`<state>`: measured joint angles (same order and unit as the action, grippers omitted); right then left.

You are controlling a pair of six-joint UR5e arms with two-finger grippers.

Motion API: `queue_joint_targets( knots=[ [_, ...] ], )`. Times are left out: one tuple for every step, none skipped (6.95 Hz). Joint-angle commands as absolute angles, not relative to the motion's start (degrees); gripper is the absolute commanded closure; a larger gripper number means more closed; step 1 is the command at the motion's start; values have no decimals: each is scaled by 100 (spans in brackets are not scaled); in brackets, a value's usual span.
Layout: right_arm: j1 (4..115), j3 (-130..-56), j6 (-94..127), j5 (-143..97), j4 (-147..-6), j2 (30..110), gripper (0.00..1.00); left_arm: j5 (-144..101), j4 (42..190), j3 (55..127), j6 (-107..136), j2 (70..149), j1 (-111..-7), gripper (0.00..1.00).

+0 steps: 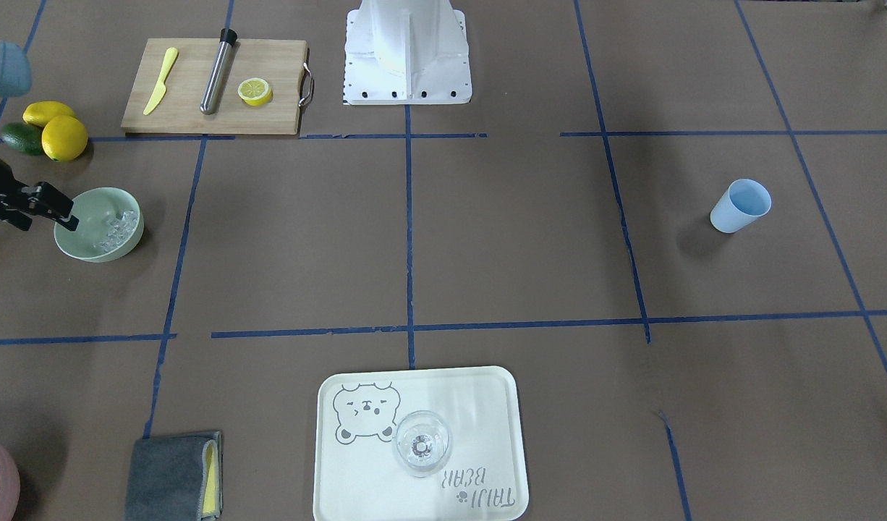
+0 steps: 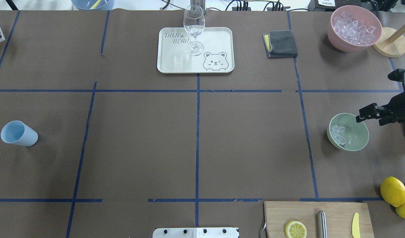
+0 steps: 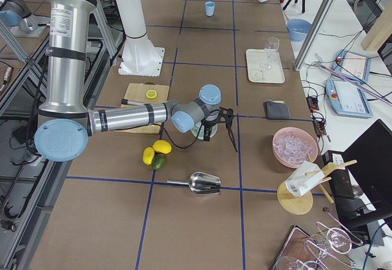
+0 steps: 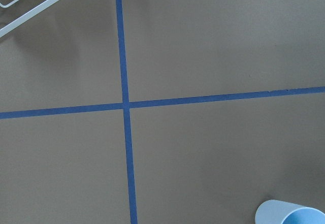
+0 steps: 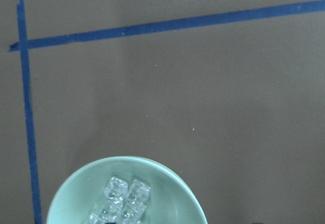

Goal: Pour ice into bowl

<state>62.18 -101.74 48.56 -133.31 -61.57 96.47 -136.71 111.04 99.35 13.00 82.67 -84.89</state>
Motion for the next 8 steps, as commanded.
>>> queue_joint_targets(
  knots=[
    [6863, -10108, 4187, -13781, -6266, 9659, 0, -13284, 11487, 9792, 673, 8182, -8499, 0],
    [7238, -10125, 3357, -13781, -6754, 9650, 0, -13167, 11435, 9765, 459, 8183, -8656, 0],
    [7695, -10151, 2157, -13781, -7464, 9642, 0, -13218, 11287, 9695, 431, 8174, -8892, 0],
    [8021, -10169, 1222, -13668, -8141, 9563, 0, -13297, 11102, 9694, 431, 8156, -8990, 0],
    [8268, -10143, 491, -13423, -8565, 9484, 0, -13507, 10883, 9686, 439, 8165, -8983, 0],
    [8479, -10169, 92, -13421, -9013, 9414, 0, -13544, 10872, 9668, 439, 8191, -9026, 0],
    [8429, -10169, -173, -13403, -9244, 9283, 0, -13570, 10881, 9711, 500, 8026, -9026, 0],
    [8420, -10195, -228, -13412, -9359, 9220, 0, -13536, 10959, 9712, 893, 7964, -9026, 0]
  ],
)
